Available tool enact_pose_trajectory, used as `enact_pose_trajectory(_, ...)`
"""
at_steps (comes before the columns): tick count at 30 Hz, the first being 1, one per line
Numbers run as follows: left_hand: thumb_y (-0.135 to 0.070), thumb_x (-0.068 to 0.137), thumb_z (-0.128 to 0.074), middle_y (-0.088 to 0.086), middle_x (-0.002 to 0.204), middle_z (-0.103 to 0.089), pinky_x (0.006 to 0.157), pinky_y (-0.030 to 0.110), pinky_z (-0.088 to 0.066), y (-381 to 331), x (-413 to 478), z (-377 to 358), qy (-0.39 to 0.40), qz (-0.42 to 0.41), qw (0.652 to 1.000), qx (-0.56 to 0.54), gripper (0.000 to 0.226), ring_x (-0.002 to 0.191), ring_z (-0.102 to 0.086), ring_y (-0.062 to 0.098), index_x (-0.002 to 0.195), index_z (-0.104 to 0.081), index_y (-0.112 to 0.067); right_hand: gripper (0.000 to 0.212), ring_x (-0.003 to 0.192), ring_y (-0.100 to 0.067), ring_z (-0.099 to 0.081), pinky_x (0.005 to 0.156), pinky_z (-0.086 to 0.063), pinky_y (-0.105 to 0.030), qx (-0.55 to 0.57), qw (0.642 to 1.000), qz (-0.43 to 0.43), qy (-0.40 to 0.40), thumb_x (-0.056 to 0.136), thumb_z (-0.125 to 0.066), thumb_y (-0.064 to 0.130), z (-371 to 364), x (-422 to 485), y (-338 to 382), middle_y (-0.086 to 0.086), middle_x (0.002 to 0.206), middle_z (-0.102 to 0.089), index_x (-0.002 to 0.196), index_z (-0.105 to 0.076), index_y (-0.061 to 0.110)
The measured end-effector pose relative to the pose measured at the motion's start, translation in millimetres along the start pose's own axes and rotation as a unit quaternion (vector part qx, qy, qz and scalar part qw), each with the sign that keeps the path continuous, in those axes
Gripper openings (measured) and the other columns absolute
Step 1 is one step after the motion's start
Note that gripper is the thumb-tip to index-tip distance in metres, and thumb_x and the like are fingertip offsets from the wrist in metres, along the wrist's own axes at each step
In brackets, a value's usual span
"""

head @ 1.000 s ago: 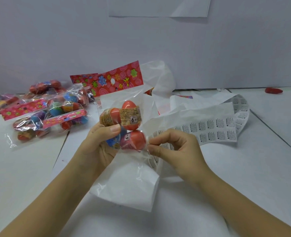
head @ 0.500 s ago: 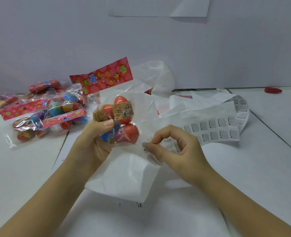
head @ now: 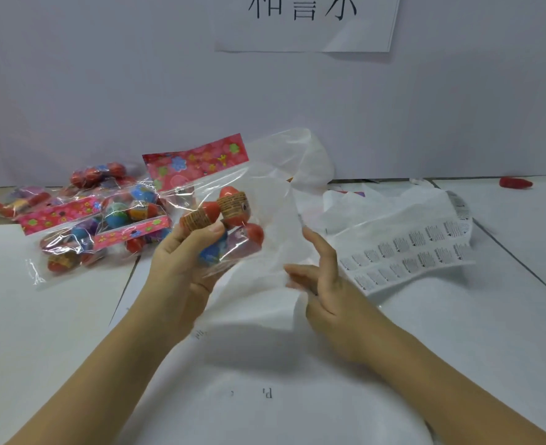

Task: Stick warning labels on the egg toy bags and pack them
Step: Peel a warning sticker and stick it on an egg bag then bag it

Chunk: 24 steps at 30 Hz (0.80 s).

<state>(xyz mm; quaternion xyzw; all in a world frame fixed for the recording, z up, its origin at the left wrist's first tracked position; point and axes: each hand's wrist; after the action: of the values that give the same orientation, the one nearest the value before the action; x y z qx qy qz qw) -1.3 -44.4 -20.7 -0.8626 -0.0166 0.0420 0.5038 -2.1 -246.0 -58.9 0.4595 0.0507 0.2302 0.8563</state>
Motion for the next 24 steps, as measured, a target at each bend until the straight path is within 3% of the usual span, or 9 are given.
enact_pose_trajectory(2, -0.018, 0.066, -0.068, 0.002, 0.090, -0.077, 0.062, 0.033, -0.061, -2, -1, 0, -0.014, 0.003, 1.000, -0.018, 0.035, 0.089, -0.075, 0.023, 0.100, -0.064, -0.021, 0.064, 0.123, -0.002, -0.052, 0.106, -0.040, -0.031, 0.014, 0.999, -0.007, -0.030, 0.071, -0.032, 0.059, 6, 3, 1, 0.008, 0.137, -0.051, 0.122, 0.002, 0.074)
enact_pose_trajectory(6, -0.014, 0.053, -0.075, 0.008, 0.101, -0.075, 0.061, 0.033, -0.061, -6, -6, -2, -0.027, 0.014, 0.999, -0.027, 0.058, 0.092, -0.074, 0.028, 0.109, -0.064, -0.019, 0.050, 0.115, -0.003, -0.058, 0.089, -0.049, -0.021, 0.164, 0.976, 0.041, -0.138, 0.090, -0.060, 0.033, 14, 7, 6, 0.010, 0.121, -0.064, 0.113, -0.034, 0.070)
enact_pose_trajectory(8, -0.008, 0.052, -0.075, 0.013, 0.110, -0.073, 0.061, 0.031, -0.060, -8, -8, -5, -0.025, 0.012, 0.999, -0.035, 0.066, 0.092, -0.074, 0.028, 0.117, -0.063, -0.015, 0.048, 0.114, -0.006, -0.060, 0.095, -0.049, -0.023, 0.199, 0.962, 0.067, -0.173, 0.085, -0.063, 0.029, 18, 7, 12, 0.009, 0.117, -0.067, 0.114, -0.042, 0.062)
enact_pose_trajectory(14, 0.004, 0.065, -0.081, 0.018, 0.118, -0.069, 0.067, 0.029, -0.060, -17, -11, -2, 0.012, -0.016, 0.998, -0.060, 0.076, 0.095, -0.073, 0.031, 0.133, -0.052, -0.012, 0.077, 0.112, -0.013, -0.064, 0.099, -0.047, -0.025, 0.252, 0.955, 0.095, -0.125, 0.070, -0.078, 0.024, 19, 17, 46, 0.011, 0.119, -0.067, 0.123, -0.034, 0.059)
enact_pose_trajectory(17, 0.001, 0.060, -0.078, 0.017, 0.113, -0.071, 0.075, 0.031, -0.059, -16, -12, 1, 0.070, -0.030, 0.994, -0.077, 0.069, 0.100, -0.071, 0.031, 0.125, -0.058, -0.011, 0.093, 0.112, -0.014, -0.064, 0.099, -0.049, -0.029, 0.299, 0.944, 0.087, -0.104, 0.061, -0.086, 0.029, 3, 26, 63, 0.006, 0.121, -0.067, 0.123, -0.027, 0.064)
enact_pose_trajectory(21, -0.009, 0.052, -0.090, 0.013, 0.113, -0.071, 0.083, 0.035, -0.058, -18, -11, 3, 0.095, -0.040, 0.993, -0.063, 0.077, 0.106, -0.069, 0.028, 0.123, -0.060, -0.013, 0.086, 0.103, -0.017, -0.069, 0.095, -0.052, -0.030, 0.334, 0.921, 0.105, -0.169, 0.068, -0.080, 0.020, -14, 38, 78, 0.001, 0.109, -0.073, 0.125, -0.027, 0.057)
enact_pose_trajectory(24, -0.013, 0.063, -0.087, 0.006, 0.118, -0.071, 0.089, 0.040, -0.057, -18, -6, 0, 0.026, -0.035, 0.999, -0.020, 0.069, 0.106, -0.070, 0.021, 0.126, -0.060, -0.019, 0.092, 0.101, -0.017, -0.069, 0.096, -0.052, -0.032, 0.323, 0.907, 0.136, -0.234, 0.074, -0.080, 0.005, -19, 44, 80, 0.003, 0.109, -0.073, 0.132, -0.025, 0.050)
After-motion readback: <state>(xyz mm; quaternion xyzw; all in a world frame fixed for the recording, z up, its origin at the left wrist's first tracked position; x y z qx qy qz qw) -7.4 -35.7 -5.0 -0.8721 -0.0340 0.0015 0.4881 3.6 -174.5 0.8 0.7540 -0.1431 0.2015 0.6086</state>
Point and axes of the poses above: each hand's wrist, its own x-axis towards the middle knuckle, its own z-axis out of the back of the hand, y = z × x
